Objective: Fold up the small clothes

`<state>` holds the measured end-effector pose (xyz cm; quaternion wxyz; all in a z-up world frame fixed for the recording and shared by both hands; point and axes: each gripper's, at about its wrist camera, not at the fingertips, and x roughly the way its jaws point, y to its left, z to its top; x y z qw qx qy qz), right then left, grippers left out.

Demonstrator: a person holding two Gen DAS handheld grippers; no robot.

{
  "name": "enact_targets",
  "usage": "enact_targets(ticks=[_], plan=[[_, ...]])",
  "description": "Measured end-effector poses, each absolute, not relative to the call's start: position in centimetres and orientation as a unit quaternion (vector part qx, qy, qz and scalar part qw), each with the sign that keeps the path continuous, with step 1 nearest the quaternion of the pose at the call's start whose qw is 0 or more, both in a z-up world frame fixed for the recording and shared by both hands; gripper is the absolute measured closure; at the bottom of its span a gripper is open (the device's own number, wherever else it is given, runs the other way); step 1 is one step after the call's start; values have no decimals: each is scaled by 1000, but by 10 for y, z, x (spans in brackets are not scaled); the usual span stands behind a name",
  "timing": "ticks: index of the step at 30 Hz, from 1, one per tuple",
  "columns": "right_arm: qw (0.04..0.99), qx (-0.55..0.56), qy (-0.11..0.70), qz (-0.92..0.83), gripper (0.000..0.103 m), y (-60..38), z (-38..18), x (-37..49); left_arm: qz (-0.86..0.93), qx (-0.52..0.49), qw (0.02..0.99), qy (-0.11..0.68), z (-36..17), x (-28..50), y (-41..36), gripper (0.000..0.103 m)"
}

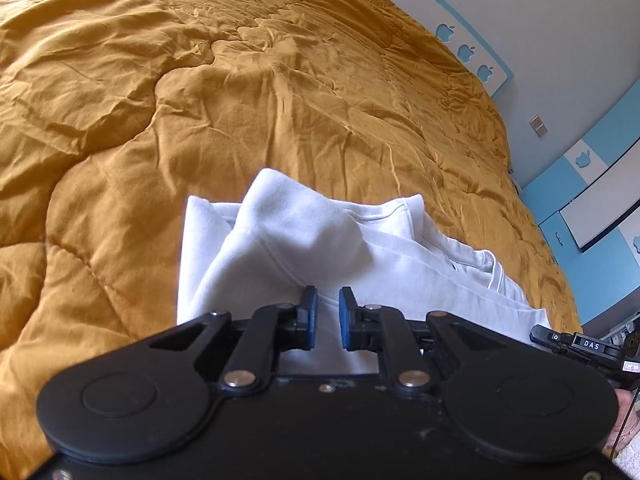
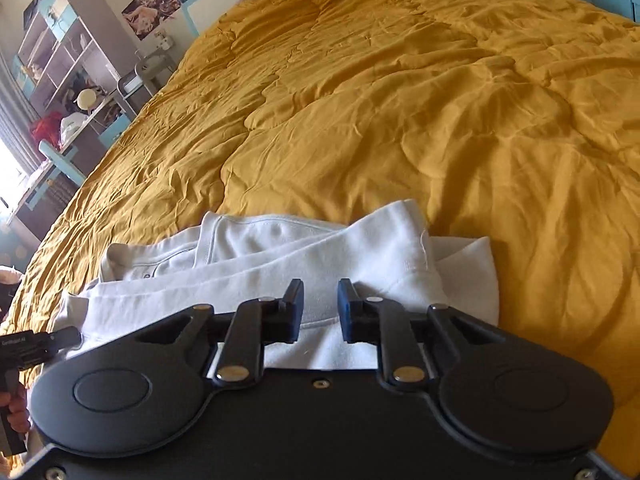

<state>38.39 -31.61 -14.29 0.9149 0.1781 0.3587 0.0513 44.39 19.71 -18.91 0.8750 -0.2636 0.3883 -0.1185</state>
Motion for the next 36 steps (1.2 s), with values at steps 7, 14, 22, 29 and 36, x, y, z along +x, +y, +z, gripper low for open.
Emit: enact_targets(ticks=[7,14,22,29,36], plan=[[932,138,327,67,76,-289,-110,351,-158,-276,887,335,-150,404,192,69],[921,140,323,165,63,-239,-100,293,-257,-268,861,348,-142,388,125,65],[903,109,385,153,64,-237,-138,266,-204,-275,855,391,-183,412,110,65],[934,66,315,157,61,-253,-106,288,-232,-231,881,340,-149,423,124,63],[904,-136,302,270,67,-201,-81,374,-203,-209,892,345,-139,416,140,63]])
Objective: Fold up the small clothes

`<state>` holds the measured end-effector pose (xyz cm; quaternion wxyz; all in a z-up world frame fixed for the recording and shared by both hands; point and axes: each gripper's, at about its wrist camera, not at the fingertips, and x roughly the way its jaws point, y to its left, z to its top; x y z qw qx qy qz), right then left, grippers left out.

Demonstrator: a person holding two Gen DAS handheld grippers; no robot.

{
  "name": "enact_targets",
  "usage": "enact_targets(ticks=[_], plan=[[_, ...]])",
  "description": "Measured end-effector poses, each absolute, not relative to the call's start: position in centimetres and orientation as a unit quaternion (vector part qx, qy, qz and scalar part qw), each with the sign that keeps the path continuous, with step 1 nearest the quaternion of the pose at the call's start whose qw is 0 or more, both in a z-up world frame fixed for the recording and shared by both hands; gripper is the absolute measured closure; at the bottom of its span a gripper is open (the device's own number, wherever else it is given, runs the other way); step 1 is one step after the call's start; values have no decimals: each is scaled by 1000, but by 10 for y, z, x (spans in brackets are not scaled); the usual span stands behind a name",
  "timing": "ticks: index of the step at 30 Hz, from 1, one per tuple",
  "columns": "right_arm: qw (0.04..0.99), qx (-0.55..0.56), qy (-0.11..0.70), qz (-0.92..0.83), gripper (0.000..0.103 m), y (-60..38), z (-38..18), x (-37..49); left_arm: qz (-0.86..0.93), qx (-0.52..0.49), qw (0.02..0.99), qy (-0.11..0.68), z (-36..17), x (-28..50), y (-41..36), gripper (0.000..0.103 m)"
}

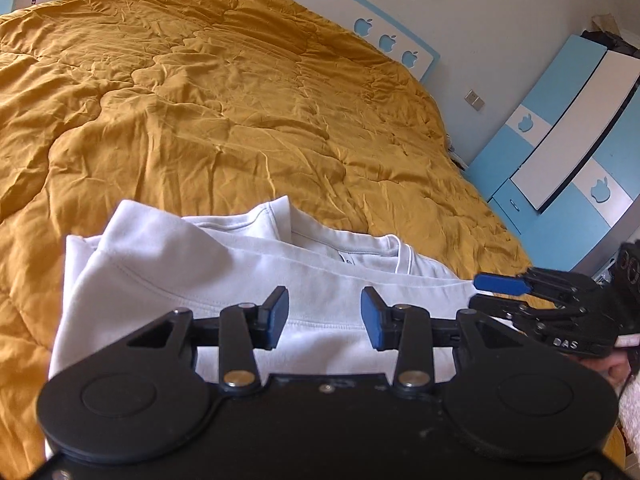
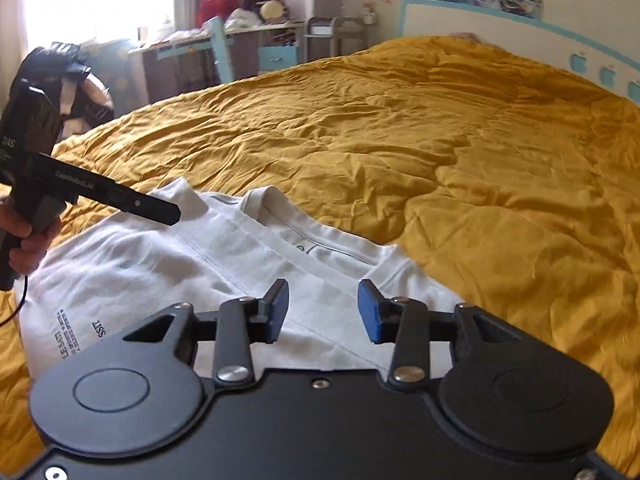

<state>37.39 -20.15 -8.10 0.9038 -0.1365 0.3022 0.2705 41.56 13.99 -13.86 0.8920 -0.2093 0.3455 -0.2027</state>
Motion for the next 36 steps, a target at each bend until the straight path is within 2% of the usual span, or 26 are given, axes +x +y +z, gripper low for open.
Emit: enact_targets(ticks=[1,5,12,14,16,22,28,34,36], plan=[[892,-154,313,287,71,-193,-83,386,-201,-214,892,344,-139,406,144,63],[870,-201,336,299,71,-171,-96,417,-196,-239,884,351,-150,376,157,62],[845,-210,379,314,72,-164,-120,442,-177,-294,867,362,-168,363,175,61],[839,-209,387,321,77,-163,-124,444,-178,-303,864,360,-169,362,177,60],[833,-204,394,331,100,-162,-125,447,-178,-303,864,360,-170,362,177,60],[827,-217,395,336,101,-158,-123,447,-185,-310,860,362,-172,364,176,59],[861,-217,348,300,103,-161,-109,448,-188,-309,859,363,-173,363,177,58],[849,-193,377,317,103,-158,-108,458,-192,-307,859,363,-175,364,176,58],[846,-204,360,335,102,-151,-109,451,-193,-307,858,364,-176,365,176,58]])
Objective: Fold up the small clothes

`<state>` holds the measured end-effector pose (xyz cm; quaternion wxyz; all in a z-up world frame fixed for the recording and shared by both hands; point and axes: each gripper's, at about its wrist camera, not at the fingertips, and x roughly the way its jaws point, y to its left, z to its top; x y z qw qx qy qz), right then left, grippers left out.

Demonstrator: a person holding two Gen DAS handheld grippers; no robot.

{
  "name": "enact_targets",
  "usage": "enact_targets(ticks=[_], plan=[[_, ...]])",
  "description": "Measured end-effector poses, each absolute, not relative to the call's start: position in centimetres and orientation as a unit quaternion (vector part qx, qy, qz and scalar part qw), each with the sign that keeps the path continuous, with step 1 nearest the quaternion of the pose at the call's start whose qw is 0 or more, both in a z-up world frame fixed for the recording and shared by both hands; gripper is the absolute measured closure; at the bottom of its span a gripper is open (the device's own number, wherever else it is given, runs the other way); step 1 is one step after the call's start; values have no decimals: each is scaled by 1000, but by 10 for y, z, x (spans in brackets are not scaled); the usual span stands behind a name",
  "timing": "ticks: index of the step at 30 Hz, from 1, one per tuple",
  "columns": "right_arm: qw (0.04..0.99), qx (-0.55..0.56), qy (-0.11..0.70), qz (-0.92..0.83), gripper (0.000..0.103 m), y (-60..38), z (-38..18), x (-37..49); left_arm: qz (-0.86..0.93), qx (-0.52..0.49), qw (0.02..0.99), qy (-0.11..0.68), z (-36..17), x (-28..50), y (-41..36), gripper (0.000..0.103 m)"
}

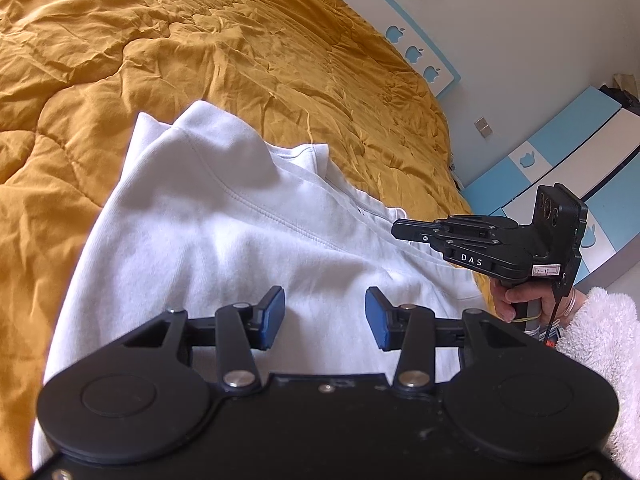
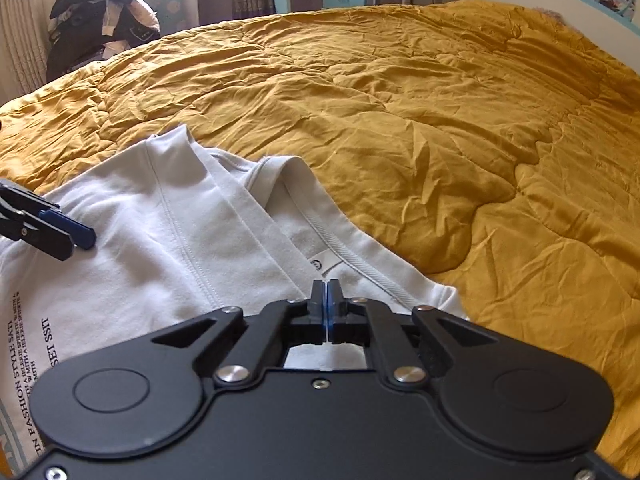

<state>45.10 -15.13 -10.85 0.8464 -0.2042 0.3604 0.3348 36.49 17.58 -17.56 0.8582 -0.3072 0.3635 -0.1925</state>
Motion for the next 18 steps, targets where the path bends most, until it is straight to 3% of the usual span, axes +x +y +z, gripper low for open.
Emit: enact_targets(ticks=[18], plan=[[804,-241,397,371,91,-120,-126,463,-195,-323,851,365,-181,365,178,57]])
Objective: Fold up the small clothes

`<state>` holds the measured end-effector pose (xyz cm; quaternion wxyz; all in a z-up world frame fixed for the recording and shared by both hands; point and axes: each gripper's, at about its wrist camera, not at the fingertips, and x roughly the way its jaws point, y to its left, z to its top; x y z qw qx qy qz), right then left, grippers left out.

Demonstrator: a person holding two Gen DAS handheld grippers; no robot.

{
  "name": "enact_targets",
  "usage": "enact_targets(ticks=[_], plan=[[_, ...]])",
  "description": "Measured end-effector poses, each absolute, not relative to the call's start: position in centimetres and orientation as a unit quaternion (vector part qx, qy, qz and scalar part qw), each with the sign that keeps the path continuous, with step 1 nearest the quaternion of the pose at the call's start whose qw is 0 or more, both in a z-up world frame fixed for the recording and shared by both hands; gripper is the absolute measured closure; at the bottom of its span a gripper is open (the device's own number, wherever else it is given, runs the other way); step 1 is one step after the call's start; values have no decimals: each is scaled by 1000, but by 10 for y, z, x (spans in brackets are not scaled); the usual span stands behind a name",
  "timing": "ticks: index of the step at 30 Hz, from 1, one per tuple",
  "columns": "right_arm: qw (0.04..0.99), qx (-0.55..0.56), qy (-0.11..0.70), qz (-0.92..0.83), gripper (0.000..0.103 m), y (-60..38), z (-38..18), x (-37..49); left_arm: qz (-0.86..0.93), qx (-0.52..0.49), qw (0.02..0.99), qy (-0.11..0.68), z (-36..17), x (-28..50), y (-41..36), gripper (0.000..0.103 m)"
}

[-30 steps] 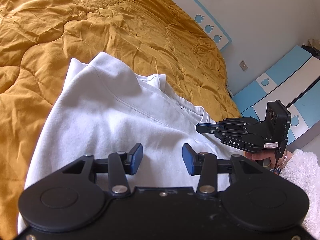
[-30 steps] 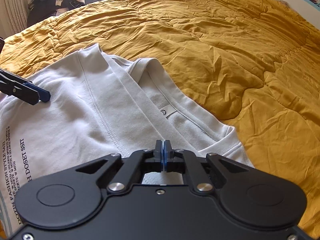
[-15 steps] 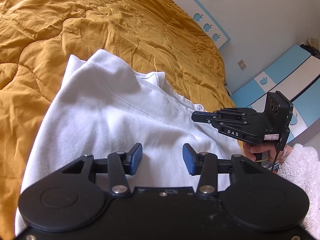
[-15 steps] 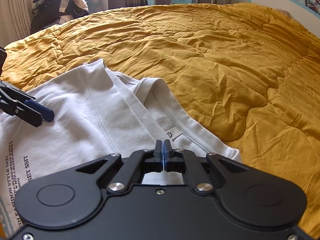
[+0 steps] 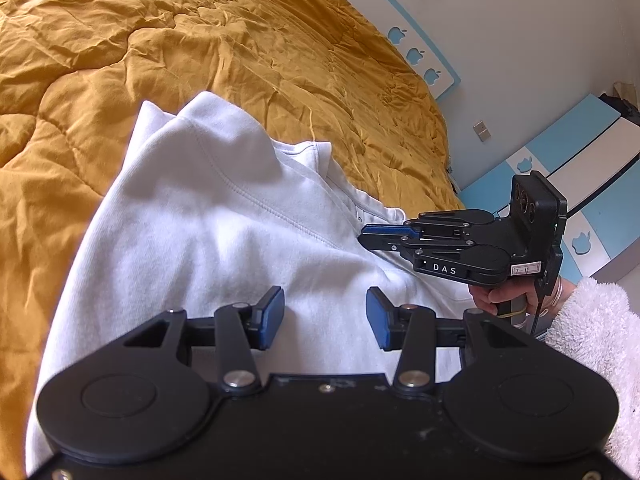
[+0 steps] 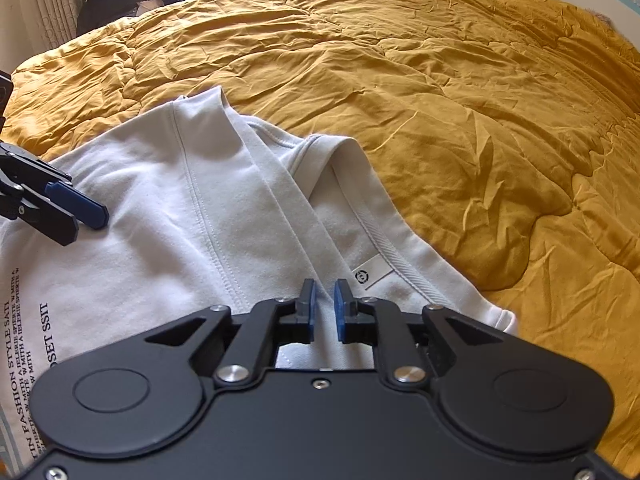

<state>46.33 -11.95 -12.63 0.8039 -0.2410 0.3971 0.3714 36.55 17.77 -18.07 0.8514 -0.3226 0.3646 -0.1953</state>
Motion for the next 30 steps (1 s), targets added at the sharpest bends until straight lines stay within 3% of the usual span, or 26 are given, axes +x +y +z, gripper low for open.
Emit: enact_targets(ticks=[2,11,12,15,24,30], plan=[[803,-237,400,373,87,-120,-125,465,-195,-323,851,364,-181,366,178,57],[794,-208,422,386,85,-120,-130,472,-195,-327,849,365,-182,366,178,56],[792,-210,424,385,85,-118,-132,472,-194,-328,849,366,-182,366,178,56],[793,-214,417,390,99,-117,-131,469,-195,-331,848,366,-182,366,179,56],[835,-221,347,366,102,-125,-110,460,-194,-334,847,365,-184,365,179,55],[825,-254,374,339,102,-110,-132,463,-179,-340,851,359,-179,365,177,56]])
